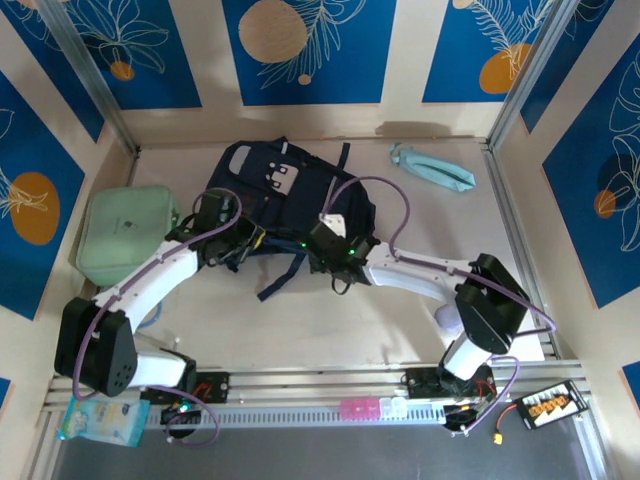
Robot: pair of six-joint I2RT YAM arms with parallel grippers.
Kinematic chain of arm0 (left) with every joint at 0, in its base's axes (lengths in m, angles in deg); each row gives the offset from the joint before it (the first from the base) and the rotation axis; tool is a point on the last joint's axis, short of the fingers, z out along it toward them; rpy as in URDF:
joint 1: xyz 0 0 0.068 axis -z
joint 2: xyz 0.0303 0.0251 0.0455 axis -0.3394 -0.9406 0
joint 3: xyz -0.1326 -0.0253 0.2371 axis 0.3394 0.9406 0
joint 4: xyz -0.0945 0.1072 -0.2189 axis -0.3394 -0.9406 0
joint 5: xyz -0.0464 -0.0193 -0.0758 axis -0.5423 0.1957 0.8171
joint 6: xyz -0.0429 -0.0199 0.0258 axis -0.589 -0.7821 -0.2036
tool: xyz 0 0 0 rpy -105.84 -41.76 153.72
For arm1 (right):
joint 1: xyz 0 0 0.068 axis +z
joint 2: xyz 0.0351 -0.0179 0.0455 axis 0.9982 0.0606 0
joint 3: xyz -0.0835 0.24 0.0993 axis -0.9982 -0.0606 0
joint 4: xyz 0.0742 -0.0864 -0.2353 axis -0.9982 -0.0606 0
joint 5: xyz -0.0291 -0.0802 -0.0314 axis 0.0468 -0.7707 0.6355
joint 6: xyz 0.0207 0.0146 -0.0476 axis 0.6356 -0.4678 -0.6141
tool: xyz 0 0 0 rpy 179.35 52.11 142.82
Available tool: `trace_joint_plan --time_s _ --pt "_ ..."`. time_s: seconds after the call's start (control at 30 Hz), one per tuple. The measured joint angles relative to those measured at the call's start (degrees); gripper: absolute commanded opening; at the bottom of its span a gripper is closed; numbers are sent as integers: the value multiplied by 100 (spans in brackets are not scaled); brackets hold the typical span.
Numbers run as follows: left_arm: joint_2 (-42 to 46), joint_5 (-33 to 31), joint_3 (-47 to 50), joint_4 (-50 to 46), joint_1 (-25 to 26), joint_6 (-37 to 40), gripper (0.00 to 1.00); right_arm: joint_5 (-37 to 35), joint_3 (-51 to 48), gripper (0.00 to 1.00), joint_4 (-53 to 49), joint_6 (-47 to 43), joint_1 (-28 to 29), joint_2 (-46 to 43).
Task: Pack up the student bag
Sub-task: Zip the student bag at the center of the table.
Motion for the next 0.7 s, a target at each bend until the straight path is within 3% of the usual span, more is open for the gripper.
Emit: trace_joint_plan --time_s 0.17,0.5,0.7 --pt "0 4 0 -4 0 57 0 -138 -415 15 -155 205 -212 -240" --pt "0 4 2 -7 -68 94 0 57 -269 20 -59 -208 -289 107" --pt "0 11 2 -4 -70 98 0 52 -269 5 -26 -282 -326 199"
